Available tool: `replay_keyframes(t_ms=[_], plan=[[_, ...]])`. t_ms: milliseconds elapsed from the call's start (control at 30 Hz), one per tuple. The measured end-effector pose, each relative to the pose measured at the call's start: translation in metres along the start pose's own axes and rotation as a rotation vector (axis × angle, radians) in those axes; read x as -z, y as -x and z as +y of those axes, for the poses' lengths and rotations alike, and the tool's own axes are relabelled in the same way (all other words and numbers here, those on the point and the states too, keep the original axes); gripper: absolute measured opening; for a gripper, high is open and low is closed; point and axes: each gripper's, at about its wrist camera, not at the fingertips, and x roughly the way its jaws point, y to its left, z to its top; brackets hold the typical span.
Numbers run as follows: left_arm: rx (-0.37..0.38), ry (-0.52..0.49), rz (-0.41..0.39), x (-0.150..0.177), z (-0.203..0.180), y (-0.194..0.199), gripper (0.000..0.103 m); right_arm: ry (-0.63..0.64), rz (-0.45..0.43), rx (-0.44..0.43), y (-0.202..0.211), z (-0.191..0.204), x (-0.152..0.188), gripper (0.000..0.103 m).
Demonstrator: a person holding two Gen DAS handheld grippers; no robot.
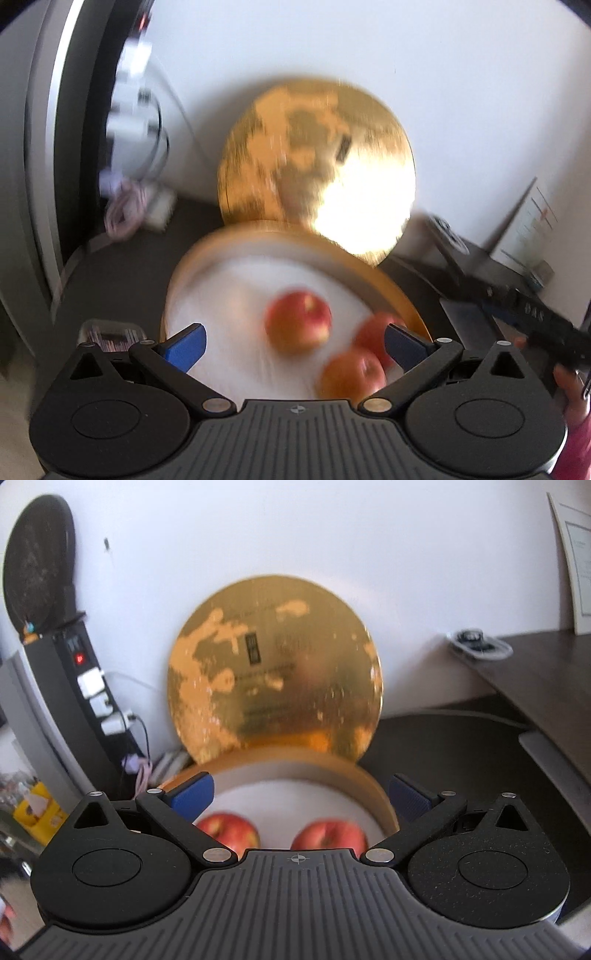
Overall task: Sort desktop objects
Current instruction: 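Move both tools to the round gold lid leaning on the wall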
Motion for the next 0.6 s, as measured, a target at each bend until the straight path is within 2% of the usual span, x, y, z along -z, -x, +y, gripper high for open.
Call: replay_keyframes(t_ms=[100, 300, 467, 600], plan=[[0.029, -0.022, -0.026, -0.028, -0.001, -0.015, 0.102, 0.001, -0.019, -0.018, -0.009, -0.011, -0.016, 0.103], [0.085, -0.041, -0.035, -0.076, 0.022, -0.075, 0.102, -0.038, -0.015, -0.098, -0.052, -0.041, -0.039, 0.103], [0.122, -0.045, -0.044, -0.092, 0.045, -0.120, 0.102, -0.075, -0.064, -0.131, -0.087, -0.069, -0.047, 0.103], [0.147, -0.106, -0.070, -0.098, 0.053, -0.150, 0.102, -0.099, -0.095, -0.127, -0.118, -0.087, -0.054, 0.103]])
